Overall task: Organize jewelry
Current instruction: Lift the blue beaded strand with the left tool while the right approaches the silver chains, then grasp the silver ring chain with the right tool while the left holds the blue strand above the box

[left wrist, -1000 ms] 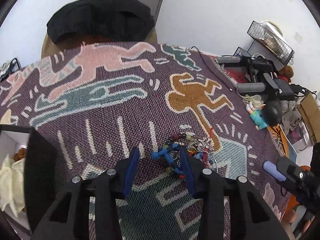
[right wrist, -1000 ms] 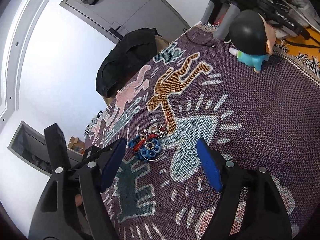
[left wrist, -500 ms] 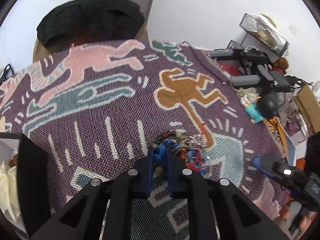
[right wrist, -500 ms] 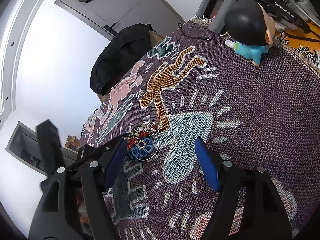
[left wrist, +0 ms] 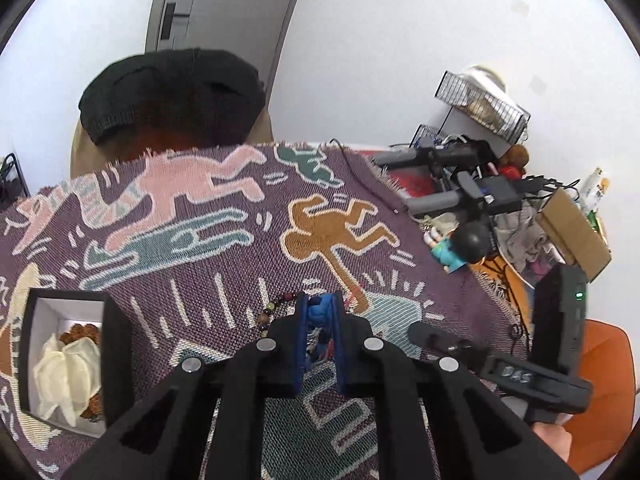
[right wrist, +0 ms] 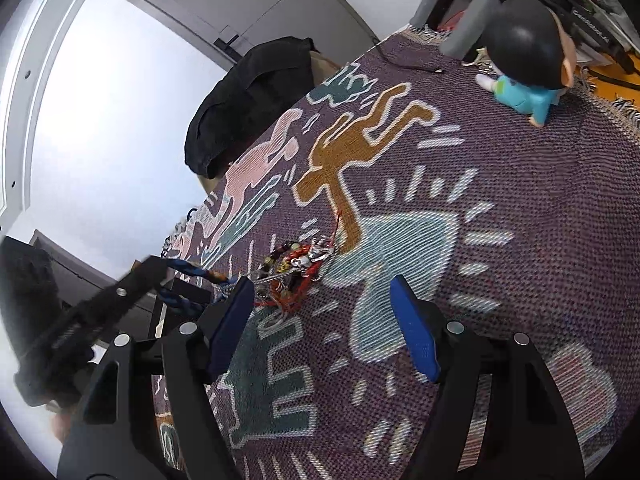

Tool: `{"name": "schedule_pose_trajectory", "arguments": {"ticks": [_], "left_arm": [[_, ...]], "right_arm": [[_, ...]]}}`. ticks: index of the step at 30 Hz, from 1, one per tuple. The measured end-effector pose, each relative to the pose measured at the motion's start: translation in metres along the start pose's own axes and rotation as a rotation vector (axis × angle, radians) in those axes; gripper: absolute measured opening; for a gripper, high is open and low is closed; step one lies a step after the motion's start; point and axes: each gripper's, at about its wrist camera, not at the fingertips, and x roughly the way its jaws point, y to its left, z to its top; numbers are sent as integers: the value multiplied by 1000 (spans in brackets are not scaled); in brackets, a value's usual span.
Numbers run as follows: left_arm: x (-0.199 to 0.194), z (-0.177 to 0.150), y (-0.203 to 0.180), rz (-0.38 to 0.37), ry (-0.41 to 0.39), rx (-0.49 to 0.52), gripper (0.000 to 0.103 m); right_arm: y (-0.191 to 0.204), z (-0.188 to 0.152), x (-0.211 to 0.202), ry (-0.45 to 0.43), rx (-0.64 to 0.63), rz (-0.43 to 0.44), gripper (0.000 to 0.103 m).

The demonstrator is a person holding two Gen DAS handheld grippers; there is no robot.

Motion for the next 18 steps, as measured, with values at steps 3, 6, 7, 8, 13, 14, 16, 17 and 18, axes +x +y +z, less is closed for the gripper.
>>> {"name": "schedule_pose_trajectory", "arguments": {"ticks": [3,6,7,8,13,14,16,17,18], "left_arm": [[-12,-1,2,-4,-17,-4,9],[-24,-3,6,-14,-32,-12,10],[-28,-3,6,-21,-36,-14,10],[-34,-4,6,-28,-45,-14,9],[-57,-6,7,-22,-82,3,10],[-62,-7,8,-23,-87,3,10],[-68,-8,12,-17,-98,1,10],[-70,-8,15,-13,-102,-4,10],[-72,-8,17,-11,-106,-9,10]], "right_arm": [[8,-3,5,14,-19,0,71],[17,-5,12,32,-39,4,65],[20,-5,14,41,-42,9,64],[22,-6,18,51,-39,17,64],[28,-3,27,60,-45,-10,61],[29,-1,28,61,-47,-17,60],[31,3,29,62,-54,-31,59],[33,6,30,65,-62,-37,57],[35,7,31,70,-70,-43,56]]}}
